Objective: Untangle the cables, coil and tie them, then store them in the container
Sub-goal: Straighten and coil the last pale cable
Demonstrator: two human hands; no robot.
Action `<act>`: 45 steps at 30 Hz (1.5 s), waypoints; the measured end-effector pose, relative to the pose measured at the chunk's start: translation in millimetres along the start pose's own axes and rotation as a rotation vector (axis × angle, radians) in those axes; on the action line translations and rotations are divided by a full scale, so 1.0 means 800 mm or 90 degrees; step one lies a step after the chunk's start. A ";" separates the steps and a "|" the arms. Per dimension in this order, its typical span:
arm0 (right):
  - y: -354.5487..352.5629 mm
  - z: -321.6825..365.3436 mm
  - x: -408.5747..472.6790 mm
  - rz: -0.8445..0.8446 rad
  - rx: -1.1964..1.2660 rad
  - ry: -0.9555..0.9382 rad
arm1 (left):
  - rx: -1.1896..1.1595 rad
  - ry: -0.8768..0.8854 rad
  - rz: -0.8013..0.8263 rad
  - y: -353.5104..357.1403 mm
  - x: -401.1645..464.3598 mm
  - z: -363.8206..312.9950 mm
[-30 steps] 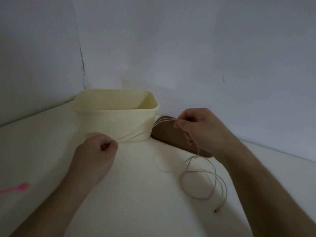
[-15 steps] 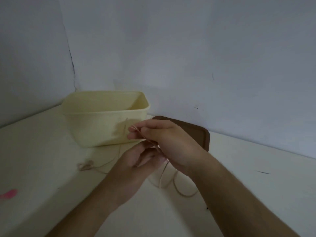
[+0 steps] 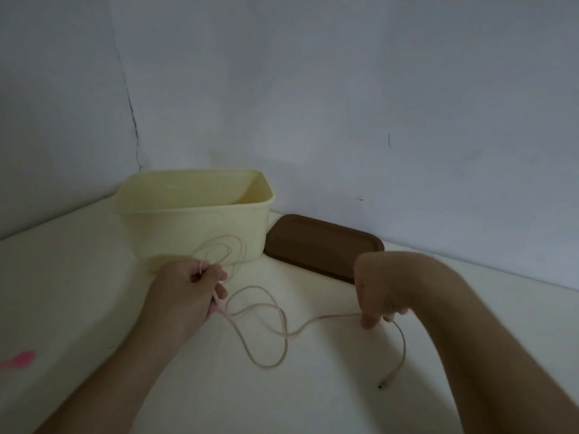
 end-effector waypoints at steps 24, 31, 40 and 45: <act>0.002 0.126 -0.067 -0.393 0.283 -0.423 | -0.236 0.081 0.232 0.005 -0.055 -0.100; -0.001 0.117 -0.042 -0.496 0.236 -0.580 | -0.297 0.074 0.422 -0.012 -0.043 -0.091; -0.014 0.085 -0.016 -0.431 0.432 -0.485 | -0.306 0.090 0.557 -0.029 -0.020 -0.065; -0.018 0.071 -0.007 -0.483 0.787 -0.392 | -0.339 0.100 0.566 -0.035 -0.013 -0.057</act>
Point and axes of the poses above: each hand's wrist, its own x-axis towards the middle knuckle, its own y-axis out of the palm, z = x × y, the point moved 2 cm from there along x, towards the middle knuckle, and after that the axes turned 7 degrees about x, right-handed, at the moved point
